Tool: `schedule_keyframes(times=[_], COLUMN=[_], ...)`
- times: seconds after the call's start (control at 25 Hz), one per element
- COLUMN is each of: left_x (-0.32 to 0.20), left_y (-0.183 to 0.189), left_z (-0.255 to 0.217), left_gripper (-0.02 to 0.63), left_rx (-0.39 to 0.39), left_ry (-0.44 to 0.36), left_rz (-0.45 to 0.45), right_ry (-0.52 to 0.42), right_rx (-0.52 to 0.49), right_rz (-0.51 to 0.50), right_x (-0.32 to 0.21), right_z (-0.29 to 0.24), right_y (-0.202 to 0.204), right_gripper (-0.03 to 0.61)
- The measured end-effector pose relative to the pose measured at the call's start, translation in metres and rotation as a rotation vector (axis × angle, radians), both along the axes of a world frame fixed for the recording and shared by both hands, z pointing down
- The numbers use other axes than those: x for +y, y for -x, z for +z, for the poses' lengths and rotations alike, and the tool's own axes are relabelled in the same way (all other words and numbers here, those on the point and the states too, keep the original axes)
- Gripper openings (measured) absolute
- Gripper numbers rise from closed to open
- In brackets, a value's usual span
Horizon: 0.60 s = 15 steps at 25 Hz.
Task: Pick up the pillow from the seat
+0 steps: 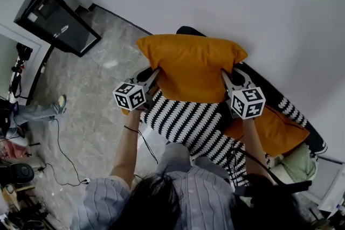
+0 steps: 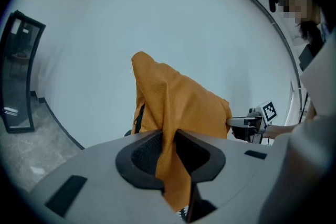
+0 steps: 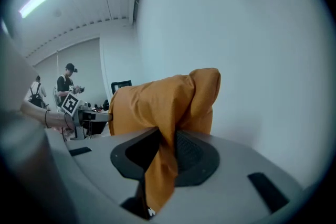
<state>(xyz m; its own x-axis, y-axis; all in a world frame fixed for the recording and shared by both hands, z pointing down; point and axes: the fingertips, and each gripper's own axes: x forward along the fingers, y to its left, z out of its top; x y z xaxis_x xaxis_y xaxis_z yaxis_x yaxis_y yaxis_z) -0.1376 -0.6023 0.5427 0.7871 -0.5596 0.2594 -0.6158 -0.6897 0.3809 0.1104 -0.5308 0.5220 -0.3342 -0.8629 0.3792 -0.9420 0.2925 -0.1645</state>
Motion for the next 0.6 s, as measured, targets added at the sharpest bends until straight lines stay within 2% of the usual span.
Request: schedule_keyframes(times=[0.16,0.28,0.6], left_x=[0.022,0.042,0.122], left_y=[0.010,0.021,0.052], left_z=[-0.045,-0.069,-0.083], left_gripper=[0.087,0.084,0.080], left_rx=[0.037,0.036,0.003], left_ry=[-0.063,-0.098,-0.103], left_rz=[-0.050,-0.079,-0.177], right_ry=[-0.048,-0.070,-0.060], right_rx=[-0.022,-0.044,-0.088], right_rz=[-0.037,-0.067,-0.183], right_x=[0.013,0.025,0.077], right_z=[-0.035,-0.053,-0.062], right_y=[0.004,0.012,0.037], right_gripper=[0.089,0.088,0.084])
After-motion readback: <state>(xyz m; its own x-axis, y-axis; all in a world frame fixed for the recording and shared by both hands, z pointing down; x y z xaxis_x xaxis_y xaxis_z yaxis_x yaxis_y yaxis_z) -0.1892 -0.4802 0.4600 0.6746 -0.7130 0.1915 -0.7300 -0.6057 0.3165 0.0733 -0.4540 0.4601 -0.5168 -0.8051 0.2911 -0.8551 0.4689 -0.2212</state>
